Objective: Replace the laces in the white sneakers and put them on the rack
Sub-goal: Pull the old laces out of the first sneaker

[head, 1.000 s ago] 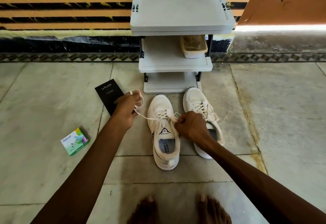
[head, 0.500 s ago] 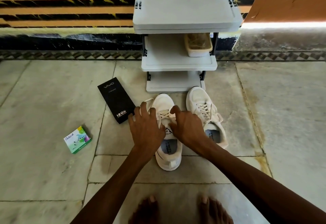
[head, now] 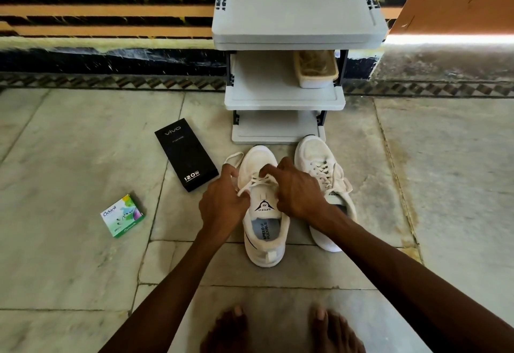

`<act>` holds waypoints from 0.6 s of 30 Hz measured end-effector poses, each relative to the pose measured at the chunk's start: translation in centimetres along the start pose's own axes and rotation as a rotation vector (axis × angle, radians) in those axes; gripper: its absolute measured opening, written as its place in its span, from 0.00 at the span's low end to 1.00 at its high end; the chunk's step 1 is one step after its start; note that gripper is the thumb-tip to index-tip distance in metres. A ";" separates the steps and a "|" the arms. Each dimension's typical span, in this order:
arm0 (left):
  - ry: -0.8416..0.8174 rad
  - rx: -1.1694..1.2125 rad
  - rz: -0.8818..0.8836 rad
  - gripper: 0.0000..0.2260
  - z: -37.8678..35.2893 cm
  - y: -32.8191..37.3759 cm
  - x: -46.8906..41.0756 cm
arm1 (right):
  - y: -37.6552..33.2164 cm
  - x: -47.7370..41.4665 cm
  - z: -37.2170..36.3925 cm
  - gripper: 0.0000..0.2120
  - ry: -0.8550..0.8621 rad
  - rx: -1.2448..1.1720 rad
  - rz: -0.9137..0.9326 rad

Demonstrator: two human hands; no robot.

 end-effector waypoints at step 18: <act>0.012 0.160 -0.013 0.27 -0.2 0.3 0.0 | 0.1 0.3 -1.1 0.18 0.203 -0.489 -0.293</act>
Point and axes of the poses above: each hand's wrist, its own x-axis away from the middle knuckle, its own z-axis out of the back of the hand, y = z × x, the point moved 1 cm from there along -x, towards the middle knuckle, and after that the axes turned 11 degrees about -y, right-handed, at the moved point
